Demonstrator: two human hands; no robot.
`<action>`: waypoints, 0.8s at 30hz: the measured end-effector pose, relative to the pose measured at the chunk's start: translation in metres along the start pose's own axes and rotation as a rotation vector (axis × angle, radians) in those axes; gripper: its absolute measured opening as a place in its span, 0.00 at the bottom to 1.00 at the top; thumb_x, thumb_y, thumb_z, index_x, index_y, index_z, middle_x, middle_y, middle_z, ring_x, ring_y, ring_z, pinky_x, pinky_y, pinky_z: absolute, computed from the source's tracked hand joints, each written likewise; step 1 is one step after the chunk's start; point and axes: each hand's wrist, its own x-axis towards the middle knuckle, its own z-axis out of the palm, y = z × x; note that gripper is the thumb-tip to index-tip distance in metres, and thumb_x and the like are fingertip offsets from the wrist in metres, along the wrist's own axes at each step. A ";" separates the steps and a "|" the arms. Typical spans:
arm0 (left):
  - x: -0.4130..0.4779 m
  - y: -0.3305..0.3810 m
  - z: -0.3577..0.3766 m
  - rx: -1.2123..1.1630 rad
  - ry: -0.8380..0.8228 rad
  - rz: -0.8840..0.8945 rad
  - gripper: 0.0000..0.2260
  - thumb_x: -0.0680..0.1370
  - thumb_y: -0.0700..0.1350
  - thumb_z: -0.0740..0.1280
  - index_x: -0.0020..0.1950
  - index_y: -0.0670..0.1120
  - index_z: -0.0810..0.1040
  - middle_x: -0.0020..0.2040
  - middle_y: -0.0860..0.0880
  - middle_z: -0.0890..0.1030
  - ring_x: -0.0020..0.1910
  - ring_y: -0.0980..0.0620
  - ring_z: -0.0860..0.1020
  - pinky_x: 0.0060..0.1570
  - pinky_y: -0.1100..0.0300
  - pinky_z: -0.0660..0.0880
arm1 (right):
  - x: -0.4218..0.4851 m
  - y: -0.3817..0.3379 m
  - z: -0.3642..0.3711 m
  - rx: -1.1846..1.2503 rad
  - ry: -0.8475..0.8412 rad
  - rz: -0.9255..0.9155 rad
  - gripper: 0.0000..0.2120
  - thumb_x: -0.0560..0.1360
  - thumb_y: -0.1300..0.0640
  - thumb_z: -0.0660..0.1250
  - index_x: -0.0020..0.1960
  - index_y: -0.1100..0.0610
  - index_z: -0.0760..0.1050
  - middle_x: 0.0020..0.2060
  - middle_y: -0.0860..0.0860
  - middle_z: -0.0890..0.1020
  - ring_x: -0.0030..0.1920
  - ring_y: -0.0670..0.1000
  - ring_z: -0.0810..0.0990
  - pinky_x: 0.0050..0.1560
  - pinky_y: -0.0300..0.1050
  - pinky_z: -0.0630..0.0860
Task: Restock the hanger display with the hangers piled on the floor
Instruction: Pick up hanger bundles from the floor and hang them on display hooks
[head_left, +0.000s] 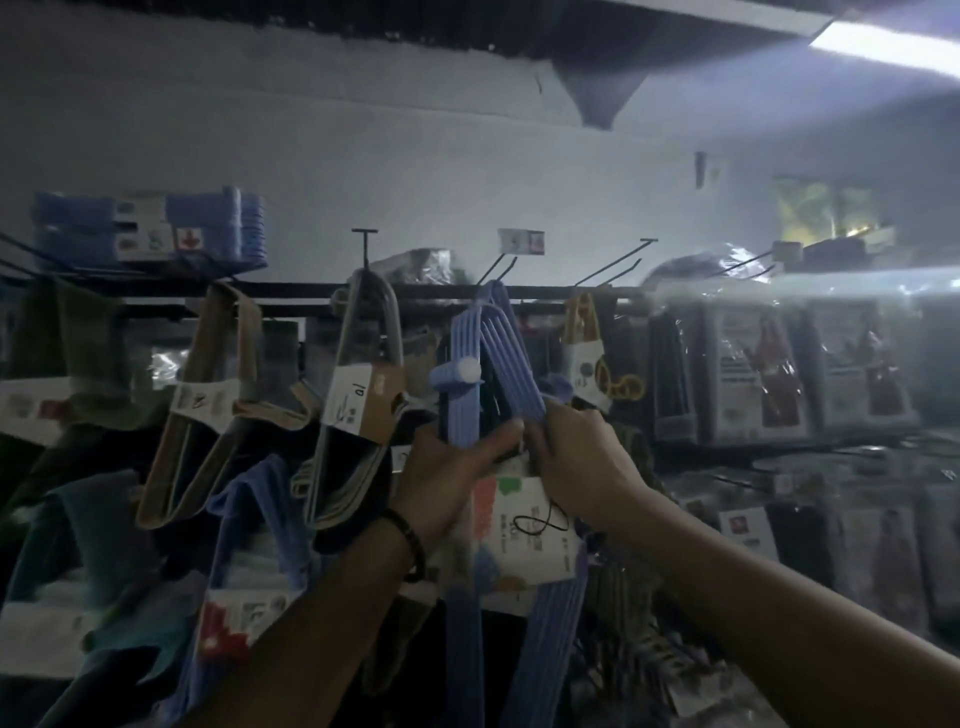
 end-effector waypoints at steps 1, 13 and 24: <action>0.009 0.001 -0.005 0.009 -0.038 -0.011 0.42 0.59 0.74 0.78 0.66 0.53 0.81 0.59 0.51 0.86 0.56 0.48 0.86 0.58 0.47 0.81 | 0.008 0.005 0.002 0.016 0.012 0.008 0.13 0.86 0.45 0.57 0.51 0.51 0.75 0.40 0.52 0.82 0.38 0.57 0.82 0.37 0.53 0.81; 0.115 -0.005 -0.041 0.567 0.393 0.264 0.12 0.85 0.53 0.64 0.42 0.52 0.76 0.41 0.50 0.81 0.38 0.51 0.77 0.36 0.59 0.70 | 0.103 0.087 0.013 0.172 0.219 0.128 0.18 0.85 0.46 0.61 0.39 0.54 0.74 0.32 0.54 0.81 0.31 0.56 0.81 0.30 0.53 0.77; 0.159 0.036 -0.036 1.113 0.089 0.410 0.11 0.85 0.54 0.62 0.42 0.62 0.74 0.34 0.66 0.82 0.35 0.66 0.81 0.36 0.68 0.70 | 0.202 0.129 0.029 -0.236 -0.123 -0.072 0.09 0.85 0.50 0.61 0.53 0.55 0.75 0.38 0.50 0.78 0.36 0.50 0.78 0.29 0.42 0.70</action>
